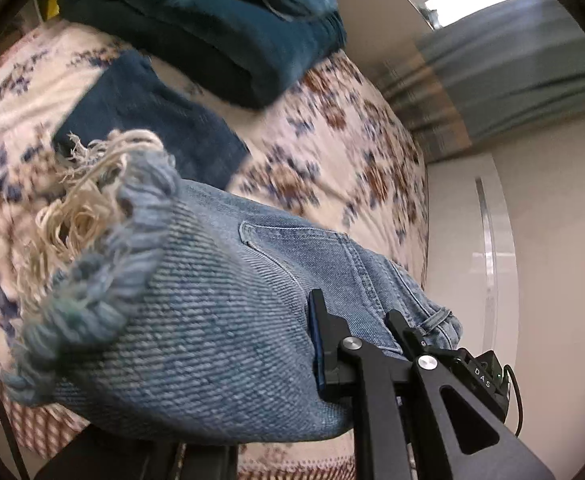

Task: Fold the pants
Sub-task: 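Carry the folded shorts with both grippers onto the dark denim stack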

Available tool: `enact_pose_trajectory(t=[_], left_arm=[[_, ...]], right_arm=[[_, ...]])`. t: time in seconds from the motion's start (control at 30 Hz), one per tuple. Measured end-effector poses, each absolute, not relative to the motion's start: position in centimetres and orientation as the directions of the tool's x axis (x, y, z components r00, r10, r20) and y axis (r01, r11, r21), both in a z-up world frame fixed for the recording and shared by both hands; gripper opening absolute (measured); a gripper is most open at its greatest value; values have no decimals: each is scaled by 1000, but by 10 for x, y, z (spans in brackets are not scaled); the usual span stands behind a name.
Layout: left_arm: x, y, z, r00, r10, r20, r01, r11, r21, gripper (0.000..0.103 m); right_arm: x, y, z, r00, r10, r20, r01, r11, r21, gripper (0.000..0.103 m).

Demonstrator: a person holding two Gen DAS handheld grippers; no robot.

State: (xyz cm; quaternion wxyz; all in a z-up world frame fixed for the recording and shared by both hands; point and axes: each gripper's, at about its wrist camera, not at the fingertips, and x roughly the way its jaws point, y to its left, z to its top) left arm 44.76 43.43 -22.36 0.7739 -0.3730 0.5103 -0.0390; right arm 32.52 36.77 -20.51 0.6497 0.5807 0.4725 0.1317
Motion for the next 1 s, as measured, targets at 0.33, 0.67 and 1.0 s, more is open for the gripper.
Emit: enact_pose_trajectory(t=[0.33,0.67,1.0], left_arm=[[553,558,-221,572,-396,-718,-342,680,-648,10],[593,619,-330,533,-379,-757,-389,685,-617,10],[554,606,-406,438,-323,-839,-411,758,-506,16]], right_arm=[[462,512,-204,491,767,-413,294,300,908,20],[546,563,-329,461,768,-444,309,330,892,20],[525,565,-397,323,749,-579,312,493,812,32]])
